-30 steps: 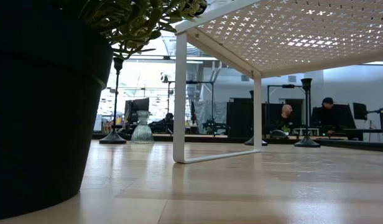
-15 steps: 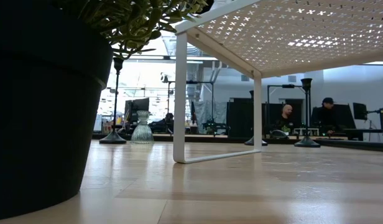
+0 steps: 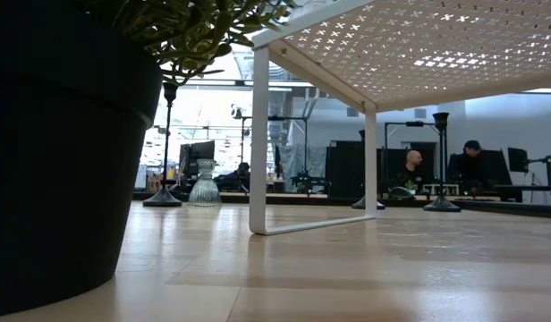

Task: Pick & Place candle stick holders
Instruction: Put the bottom green glass candle holder on the shelf aligned with the pink glass candle holder

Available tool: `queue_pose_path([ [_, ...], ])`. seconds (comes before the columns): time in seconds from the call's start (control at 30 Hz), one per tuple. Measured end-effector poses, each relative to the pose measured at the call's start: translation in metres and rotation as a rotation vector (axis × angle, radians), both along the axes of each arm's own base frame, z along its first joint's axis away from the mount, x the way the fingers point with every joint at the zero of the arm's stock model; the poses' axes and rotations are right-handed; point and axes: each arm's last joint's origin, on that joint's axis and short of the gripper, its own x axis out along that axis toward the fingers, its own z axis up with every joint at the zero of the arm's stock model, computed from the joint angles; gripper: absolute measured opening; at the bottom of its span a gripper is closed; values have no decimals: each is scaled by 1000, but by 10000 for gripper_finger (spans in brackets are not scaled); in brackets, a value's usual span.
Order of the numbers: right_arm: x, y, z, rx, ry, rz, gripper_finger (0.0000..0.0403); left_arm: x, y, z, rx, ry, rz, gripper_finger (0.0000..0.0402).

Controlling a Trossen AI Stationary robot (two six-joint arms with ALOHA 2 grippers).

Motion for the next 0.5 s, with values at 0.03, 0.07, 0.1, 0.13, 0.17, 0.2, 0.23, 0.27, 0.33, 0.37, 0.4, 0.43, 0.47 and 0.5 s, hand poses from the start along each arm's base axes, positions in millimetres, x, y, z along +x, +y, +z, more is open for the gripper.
queue_pose_path([
  [0.03, 12, 4, -4, -29, 25, 5, 203, -12, 3, 12, 24, -42, 30, 135],
  [0.07, 24, 7, -9, -55, 51, 8, 202, -24, 5, 23, 53, -83, 61, 119],
  [0.1, 36, 10, -14, -76, 71, 12, 201, -37, 7, 33, 82, -120, 92, 101],
  [0.13, 47, 12, -18, -91, 87, 19, 200, -51, 10, 44, 112, -161, 129, 80],
  [0.17, 58, 14, -23, -98, 103, 32, 199, -63, 10, 53, 149, -194, 167, 57],
  [0.2, 69, 16, -28, -99, 120, 48, 199, -75, 11, 61, 183, -226, 198, 35],
  [0.23, 79, 18, -32, -96, 136, 64, 198, -88, 12, 69, 216, -254, 223, 18],
  [0.27, 89, 19, -37, -84, 149, 81, 198, -99, 12, 75, 240, -278, 242, 11],
  [0.33, 107, 21, -45, -55, 165, 108, 198, -121, 13, 86, 278, -321, 268, 8],
  [0.37, 114, 21, -48, -36, 169, 122, 199, -131, 13, 91, 293, -341, 281, 6],
  [0.4, 121, 21, -51, -16, 168, 129, 199, -141, 14, 95, 310, -357, 290, 5],
  [0.43, 127, 21, -53, 1, 165, 133, 198, -149, 14, 98, 323, -371, 293, 4],
  [0.47, 133, 20, -56, 20, 162, 136, 198, -156, 15, 101, 334, -384, 298, 4],
  [0.5, 139, 21, -58, 37, 160, 141, 197, -163, 16, 104, 338, -395, 304, 4],
])
